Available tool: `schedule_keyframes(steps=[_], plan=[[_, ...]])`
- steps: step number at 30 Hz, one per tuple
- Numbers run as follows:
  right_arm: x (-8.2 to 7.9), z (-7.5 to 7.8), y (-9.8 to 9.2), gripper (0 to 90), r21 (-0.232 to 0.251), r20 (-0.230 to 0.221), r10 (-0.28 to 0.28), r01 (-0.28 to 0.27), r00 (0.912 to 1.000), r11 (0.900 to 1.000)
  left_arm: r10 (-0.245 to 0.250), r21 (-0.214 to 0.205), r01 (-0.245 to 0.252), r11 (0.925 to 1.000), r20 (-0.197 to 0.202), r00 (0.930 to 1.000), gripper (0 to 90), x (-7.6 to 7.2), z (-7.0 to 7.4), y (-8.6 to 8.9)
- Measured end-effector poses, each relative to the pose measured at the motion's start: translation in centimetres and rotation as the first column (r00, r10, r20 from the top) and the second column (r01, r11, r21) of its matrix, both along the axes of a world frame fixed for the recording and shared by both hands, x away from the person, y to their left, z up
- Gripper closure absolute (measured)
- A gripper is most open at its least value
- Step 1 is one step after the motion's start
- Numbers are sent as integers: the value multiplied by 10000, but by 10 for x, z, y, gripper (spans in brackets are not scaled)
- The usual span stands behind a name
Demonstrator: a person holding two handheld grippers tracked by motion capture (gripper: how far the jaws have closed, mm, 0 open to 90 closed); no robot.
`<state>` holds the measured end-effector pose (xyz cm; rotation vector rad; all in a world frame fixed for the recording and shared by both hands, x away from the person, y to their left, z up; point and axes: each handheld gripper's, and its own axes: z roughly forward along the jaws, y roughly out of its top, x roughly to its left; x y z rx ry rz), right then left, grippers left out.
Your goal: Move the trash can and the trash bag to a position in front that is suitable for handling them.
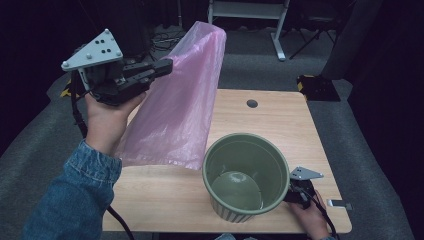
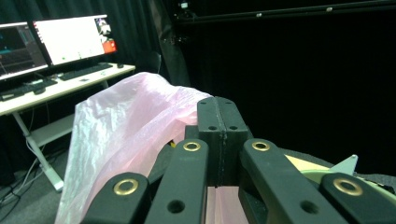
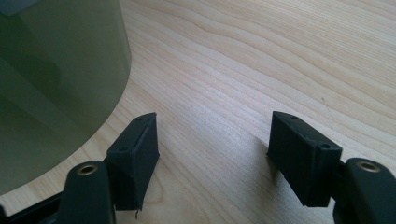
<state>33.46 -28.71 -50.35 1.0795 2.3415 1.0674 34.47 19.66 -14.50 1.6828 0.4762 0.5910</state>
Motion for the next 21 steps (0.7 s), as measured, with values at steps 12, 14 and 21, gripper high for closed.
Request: schedule_keyframes(steps=[12,14,21], plan=[[0,0,0,332,1,4,-2,2,10000,10000,-624,-189,628,9978,228,9978,899,-1,15,-13],[0,0,0,332,-1,12,2,-2,10000,10000,-718,-214,723,9972,213,9972,899,1,17,-17],[0,0,0,332,-2,14,2,-2,10000,10000,-1207,-354,1212,9920,158,9926,899,6,17,-37]])
